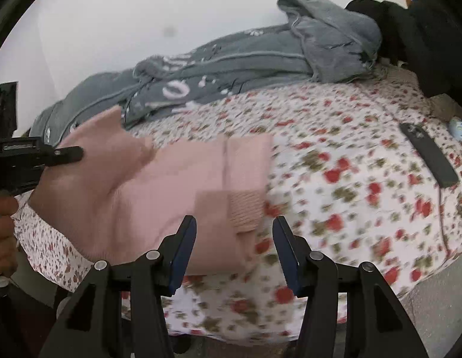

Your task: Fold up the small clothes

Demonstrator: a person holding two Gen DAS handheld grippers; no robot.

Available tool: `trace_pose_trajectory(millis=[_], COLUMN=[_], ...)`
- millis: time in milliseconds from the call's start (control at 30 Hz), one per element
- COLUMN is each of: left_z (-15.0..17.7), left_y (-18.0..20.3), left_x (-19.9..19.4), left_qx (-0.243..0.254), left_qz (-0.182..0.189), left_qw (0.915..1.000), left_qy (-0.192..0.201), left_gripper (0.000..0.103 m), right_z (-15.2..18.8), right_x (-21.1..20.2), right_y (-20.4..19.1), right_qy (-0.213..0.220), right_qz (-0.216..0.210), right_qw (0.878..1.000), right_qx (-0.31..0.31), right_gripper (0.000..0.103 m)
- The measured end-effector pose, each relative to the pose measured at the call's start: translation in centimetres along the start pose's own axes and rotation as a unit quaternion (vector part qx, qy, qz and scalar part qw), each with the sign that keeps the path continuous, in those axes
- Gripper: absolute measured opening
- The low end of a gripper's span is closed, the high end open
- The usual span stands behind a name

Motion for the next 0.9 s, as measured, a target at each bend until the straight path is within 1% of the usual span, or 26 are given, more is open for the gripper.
trace_pose_trajectory(millis=[133,200,233,333,400,433,467,500,533,567,633,700,733,767,833,900], left_z=[1.1,2.0,2.7,3.8,4.0,4.0,3.8,3.4,3.0,2.6,1.6,0.7,0.4,0.0,-0.4,-0.6], left_y=[4.5,6.2,7.0,7.6,7.4,7.3,7.2,6.9,6.7,6.4,5.3,3.4,2.6,1.2,-0.9,-3.3], left_x=[3.0,4.7,6.0,7.6,8.0,7.9,7.6,6.8,6.3,5.7,4.0,2.5,2.1,1.5,1.0,0.6], left_qx=[0.028,0.047,0.054,0.054,0.053,0.054,0.055,0.054,0.054,0.055,0.06,0.06,0.057,0.05,0.04,0.027], left_qz=[0.003,-0.005,-0.008,-0.003,-0.003,0.005,0.014,0.031,0.039,0.041,0.041,0.032,0.028,0.022,0.018,0.014], left_qw=[0.9993,0.9982,0.9972,0.9955,0.9941,0.9934,0.9933,0.9936,0.9939,0.9944,0.9961,0.9973,0.9978,0.9984,0.999,0.9995], left_qy=[-0.025,-0.037,-0.051,-0.078,-0.094,-0.101,-0.1,-0.094,-0.088,-0.08,-0.051,-0.027,-0.022,-0.015,-0.009,-0.008], left_gripper=[0.021,0.021,0.021,0.022,0.025,0.027,0.03,0.031,0.037,0.045,0.053,0.054,0.054,0.054,0.055,0.055], right_z=[0.1,1.0,1.7,2.9,3.3,3.2,3.0,2.7,2.3,1.8,0.4,-0.9,-1.3,-1.9,-2.7,-3.2], right_x=[-0.9,-0.8,-0.5,0.0,0.0,-0.2,-0.4,-0.6,-0.8,-0.9,-0.9,-0.7,-0.5,-0.1,0.8,2.5], right_y=[2.4,3.0,3.0,3.2,3.2,3.4,3.2,3.0,2.7,2.2,1.1,-0.2,-0.6,-1.3,-2.2,-3.1], right_qy=[0.006,-0.003,-0.012,-0.03,-0.034,-0.034,-0.031,-0.027,-0.022,-0.017,-0.008,-0.003,-0.002,0.0,-0.004,-0.017], right_qz=[0.0,-0.004,-0.011,-0.005,-0.007,-0.008,-0.01,-0.012,-0.016,-0.021,-0.035,-0.053,-0.058,-0.068,-0.081,-0.09], right_qw=[1.0,1.0,0.999,0.999,0.999,0.999,0.999,1.0,1.0,1.0,0.999,0.999,0.998,0.998,0.997,0.996], right_qx=[0.014,0.027,0.028,0.018,0.013,0.011,0.009,0.006,0.002,-0.001,-0.007,-0.008,-0.006,-0.003,0.004,0.01], right_gripper=[0.053,0.053,0.053,0.053,0.053,0.053,0.053,0.053,0.055,0.056,0.062,0.065,0.069,0.071,0.073,0.075])
Point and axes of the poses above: each gripper's, at about its wrist camera, not at the fingertips, and x roughly the way its jaws point, y to its right, z to its underside, the point moved 4 cm from there along x, roughly the way its jaws point, and after that the axes turned 5 degrees about -x, right-handed, at the moved point
